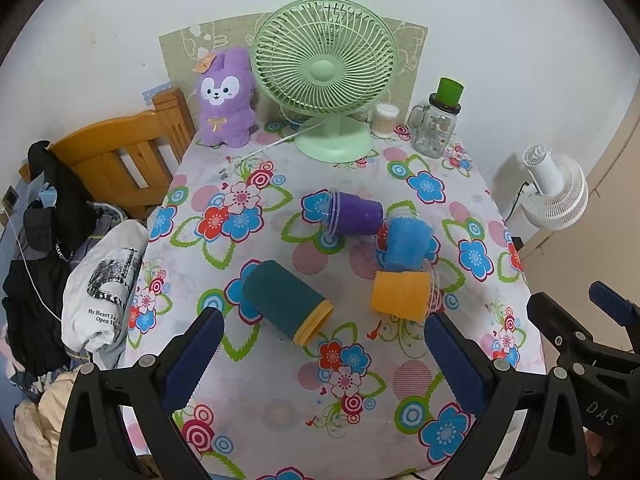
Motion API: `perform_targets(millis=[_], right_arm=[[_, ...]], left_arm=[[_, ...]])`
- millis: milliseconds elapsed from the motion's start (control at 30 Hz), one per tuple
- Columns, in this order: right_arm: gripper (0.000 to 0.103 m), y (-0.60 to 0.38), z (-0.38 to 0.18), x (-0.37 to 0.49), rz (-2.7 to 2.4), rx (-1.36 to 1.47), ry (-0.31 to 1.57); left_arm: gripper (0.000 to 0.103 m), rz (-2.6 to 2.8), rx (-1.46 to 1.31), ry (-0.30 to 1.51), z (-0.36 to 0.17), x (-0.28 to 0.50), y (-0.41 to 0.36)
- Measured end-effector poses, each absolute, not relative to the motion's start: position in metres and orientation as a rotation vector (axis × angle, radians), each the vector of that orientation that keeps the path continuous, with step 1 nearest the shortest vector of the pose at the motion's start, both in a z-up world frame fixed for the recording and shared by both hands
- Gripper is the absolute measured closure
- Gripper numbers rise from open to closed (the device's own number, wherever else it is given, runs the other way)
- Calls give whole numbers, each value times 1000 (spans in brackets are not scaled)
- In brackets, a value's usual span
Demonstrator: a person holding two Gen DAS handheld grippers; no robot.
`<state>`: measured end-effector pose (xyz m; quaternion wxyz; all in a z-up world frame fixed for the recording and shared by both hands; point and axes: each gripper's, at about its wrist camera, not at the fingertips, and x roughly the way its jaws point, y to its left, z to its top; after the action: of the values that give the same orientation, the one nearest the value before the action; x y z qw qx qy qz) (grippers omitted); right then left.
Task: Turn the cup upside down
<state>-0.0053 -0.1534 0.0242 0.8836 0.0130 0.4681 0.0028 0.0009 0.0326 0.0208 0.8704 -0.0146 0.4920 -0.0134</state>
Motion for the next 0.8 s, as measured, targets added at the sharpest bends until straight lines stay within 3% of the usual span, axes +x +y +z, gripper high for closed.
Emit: perform_targets(millis=[800], right_arm=[[2,-152,22,-1,20,48,994]], left_arm=[[2,-19,-16,1015,23,2,36]])
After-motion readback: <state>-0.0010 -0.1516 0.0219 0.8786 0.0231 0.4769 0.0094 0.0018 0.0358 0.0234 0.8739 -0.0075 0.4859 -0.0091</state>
